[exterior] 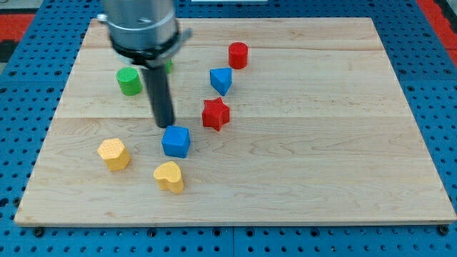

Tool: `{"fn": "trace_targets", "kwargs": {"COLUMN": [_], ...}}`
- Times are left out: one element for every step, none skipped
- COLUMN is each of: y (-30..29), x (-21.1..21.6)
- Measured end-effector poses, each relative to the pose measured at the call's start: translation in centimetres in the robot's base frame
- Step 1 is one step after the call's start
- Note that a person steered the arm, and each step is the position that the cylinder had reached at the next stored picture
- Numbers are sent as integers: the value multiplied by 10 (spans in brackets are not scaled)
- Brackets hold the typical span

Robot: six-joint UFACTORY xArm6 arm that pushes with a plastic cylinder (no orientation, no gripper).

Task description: Slide the green star to the top left

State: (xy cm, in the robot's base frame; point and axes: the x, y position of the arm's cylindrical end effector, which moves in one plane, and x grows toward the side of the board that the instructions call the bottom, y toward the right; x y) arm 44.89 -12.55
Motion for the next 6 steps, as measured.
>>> {"fn": "trace_targets", "kwargs": {"y": [-18, 2, 78, 53, -4, -34], "x": [31, 43, 32, 31, 25, -49]}}
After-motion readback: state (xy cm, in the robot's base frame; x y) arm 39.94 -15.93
